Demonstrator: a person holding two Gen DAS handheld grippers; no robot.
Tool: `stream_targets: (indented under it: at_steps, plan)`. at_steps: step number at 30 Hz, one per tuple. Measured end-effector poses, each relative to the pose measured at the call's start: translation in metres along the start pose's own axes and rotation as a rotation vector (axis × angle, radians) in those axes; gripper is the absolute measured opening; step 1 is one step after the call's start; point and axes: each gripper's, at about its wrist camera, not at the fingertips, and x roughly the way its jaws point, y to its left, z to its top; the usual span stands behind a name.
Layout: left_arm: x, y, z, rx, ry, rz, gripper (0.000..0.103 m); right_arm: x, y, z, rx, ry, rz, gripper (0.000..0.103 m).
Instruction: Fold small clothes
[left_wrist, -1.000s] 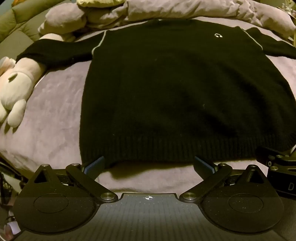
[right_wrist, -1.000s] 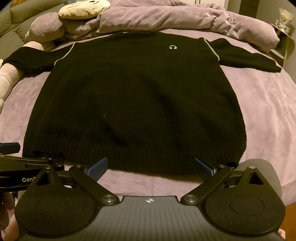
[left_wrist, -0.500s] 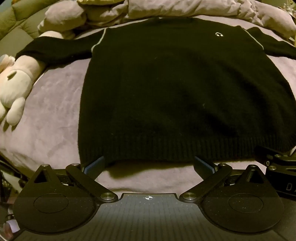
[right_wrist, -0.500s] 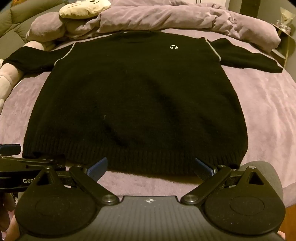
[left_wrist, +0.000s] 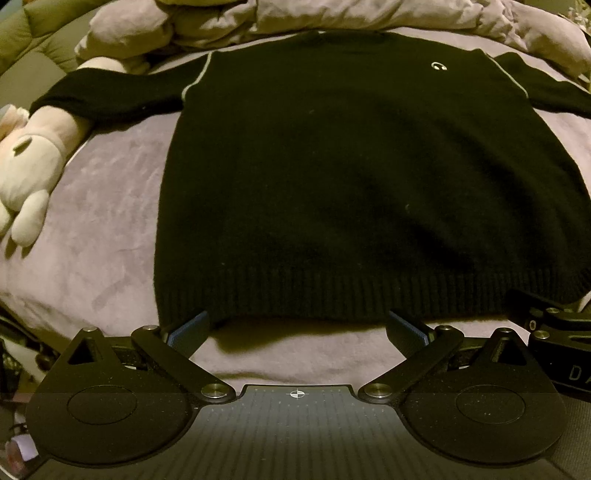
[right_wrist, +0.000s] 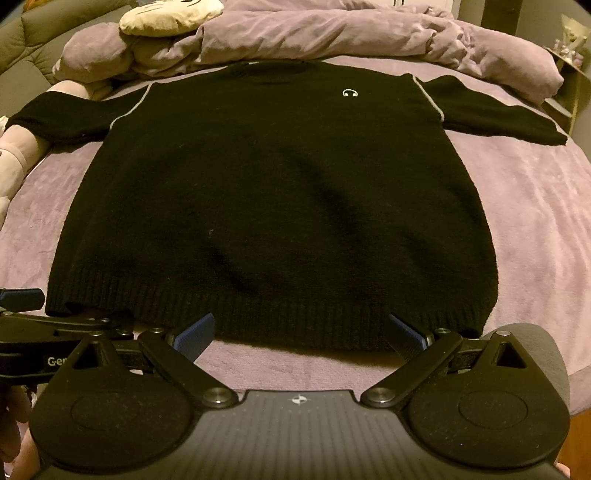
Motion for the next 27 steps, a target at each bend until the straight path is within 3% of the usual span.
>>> stream_targets:
  at_steps: [27]
  plan:
    - [0.0002, 0.002, -0.0007, -0.006, 0.007, -0.005, 0.103, 0.0018, 0.0, -0.0005, -0.003, -0.002, 0.006, 0.099]
